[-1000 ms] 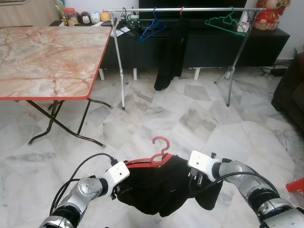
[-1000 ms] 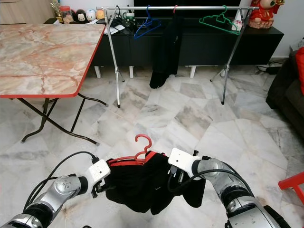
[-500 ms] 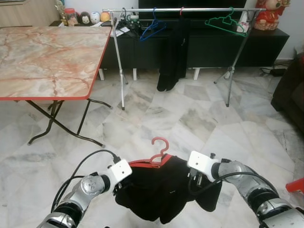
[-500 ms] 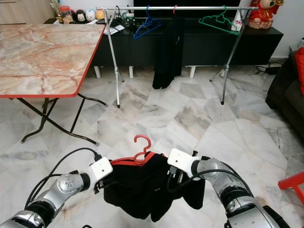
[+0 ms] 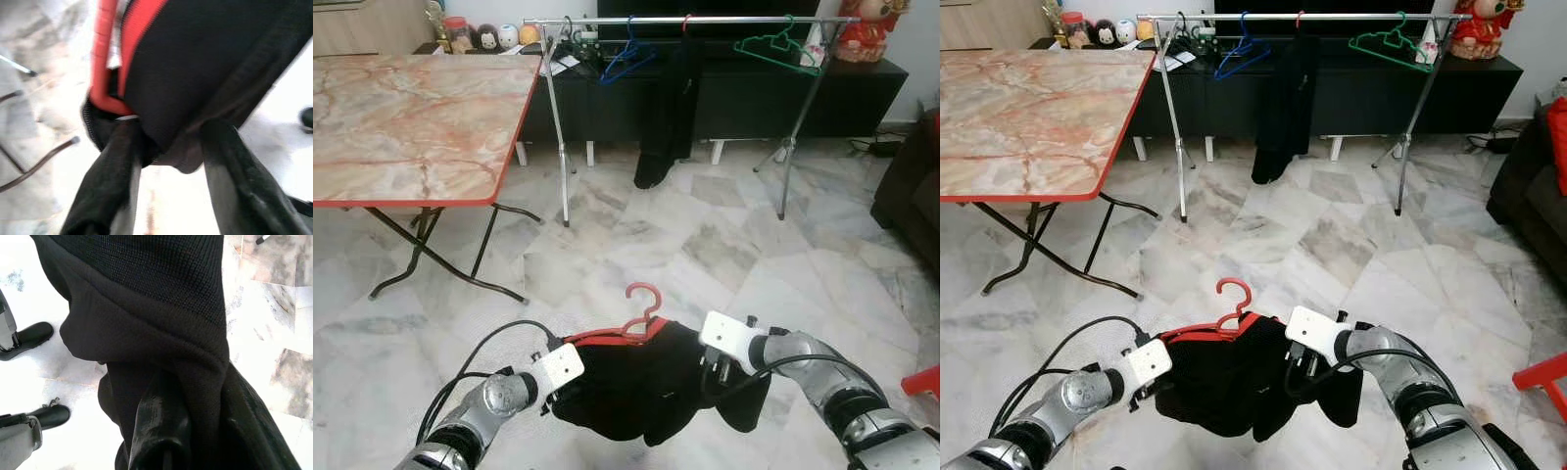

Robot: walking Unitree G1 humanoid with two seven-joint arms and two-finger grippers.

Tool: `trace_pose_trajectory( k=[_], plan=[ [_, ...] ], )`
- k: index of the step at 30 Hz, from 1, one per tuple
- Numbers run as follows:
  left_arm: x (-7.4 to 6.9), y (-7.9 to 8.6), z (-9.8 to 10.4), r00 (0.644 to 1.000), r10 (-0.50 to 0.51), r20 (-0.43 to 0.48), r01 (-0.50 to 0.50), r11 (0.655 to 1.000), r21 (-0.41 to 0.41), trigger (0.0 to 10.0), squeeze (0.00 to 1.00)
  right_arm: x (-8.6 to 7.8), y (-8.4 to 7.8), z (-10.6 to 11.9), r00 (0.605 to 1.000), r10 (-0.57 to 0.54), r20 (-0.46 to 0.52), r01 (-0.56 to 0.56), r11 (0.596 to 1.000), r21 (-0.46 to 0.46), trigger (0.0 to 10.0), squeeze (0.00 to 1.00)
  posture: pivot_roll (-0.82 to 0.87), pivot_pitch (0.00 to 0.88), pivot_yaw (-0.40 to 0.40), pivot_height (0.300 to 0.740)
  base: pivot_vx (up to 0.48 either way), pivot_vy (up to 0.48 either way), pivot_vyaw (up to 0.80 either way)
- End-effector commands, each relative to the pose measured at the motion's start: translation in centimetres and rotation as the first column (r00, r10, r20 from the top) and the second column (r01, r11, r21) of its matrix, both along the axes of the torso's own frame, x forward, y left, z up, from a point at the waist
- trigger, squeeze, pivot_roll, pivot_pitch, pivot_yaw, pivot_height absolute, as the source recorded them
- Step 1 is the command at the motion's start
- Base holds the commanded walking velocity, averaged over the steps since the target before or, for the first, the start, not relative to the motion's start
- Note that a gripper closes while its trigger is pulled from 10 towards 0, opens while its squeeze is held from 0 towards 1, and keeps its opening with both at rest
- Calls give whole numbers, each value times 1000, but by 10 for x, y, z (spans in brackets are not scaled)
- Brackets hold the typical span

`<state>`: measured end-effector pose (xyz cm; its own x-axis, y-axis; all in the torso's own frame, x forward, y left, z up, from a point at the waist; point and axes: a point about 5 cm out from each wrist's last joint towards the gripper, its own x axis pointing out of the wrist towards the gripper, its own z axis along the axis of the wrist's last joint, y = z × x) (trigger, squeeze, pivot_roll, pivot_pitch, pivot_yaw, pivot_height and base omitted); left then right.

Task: Hang hanger

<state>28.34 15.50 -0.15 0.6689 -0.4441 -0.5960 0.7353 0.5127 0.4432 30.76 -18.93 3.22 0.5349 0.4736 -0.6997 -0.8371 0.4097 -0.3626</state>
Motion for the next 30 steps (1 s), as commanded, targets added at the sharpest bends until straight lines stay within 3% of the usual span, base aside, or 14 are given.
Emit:
trace_pose_trajectory(
  k=[1,22,26,27,30],
  plan=[
    [2,2,0,1000,1,18,-1,999,34,0,0,8,2,10,999,-1,33,0,1000,25,10000,0,-65,0,-42,727,0,0,0],
    [4,2,3,997,10,73,-13,999,47,0,0,6,4,9,1000,16,18,-16,999,29,10000,0,-65,0,-42,727,0,0,0],
    [6,9,2,996,34,88,-43,994,100,0,0,4,1,8,999,40,1,-40,999,12,10000,0,-66,0,-44,727,0,0,0],
    [9,21,3,989,88,117,-107,980,165,0,0,-2,-6,2,996,79,-32,-82,994,-69,10000,0,-67,0,-45,727,0,0,0],
    [10,25,3,986,109,129,-132,974,187,0,0,-4,-10,0,995,90,-46,-95,990,-101,10000,0,-67,0,-45,727,0,0,0]
  ],
)
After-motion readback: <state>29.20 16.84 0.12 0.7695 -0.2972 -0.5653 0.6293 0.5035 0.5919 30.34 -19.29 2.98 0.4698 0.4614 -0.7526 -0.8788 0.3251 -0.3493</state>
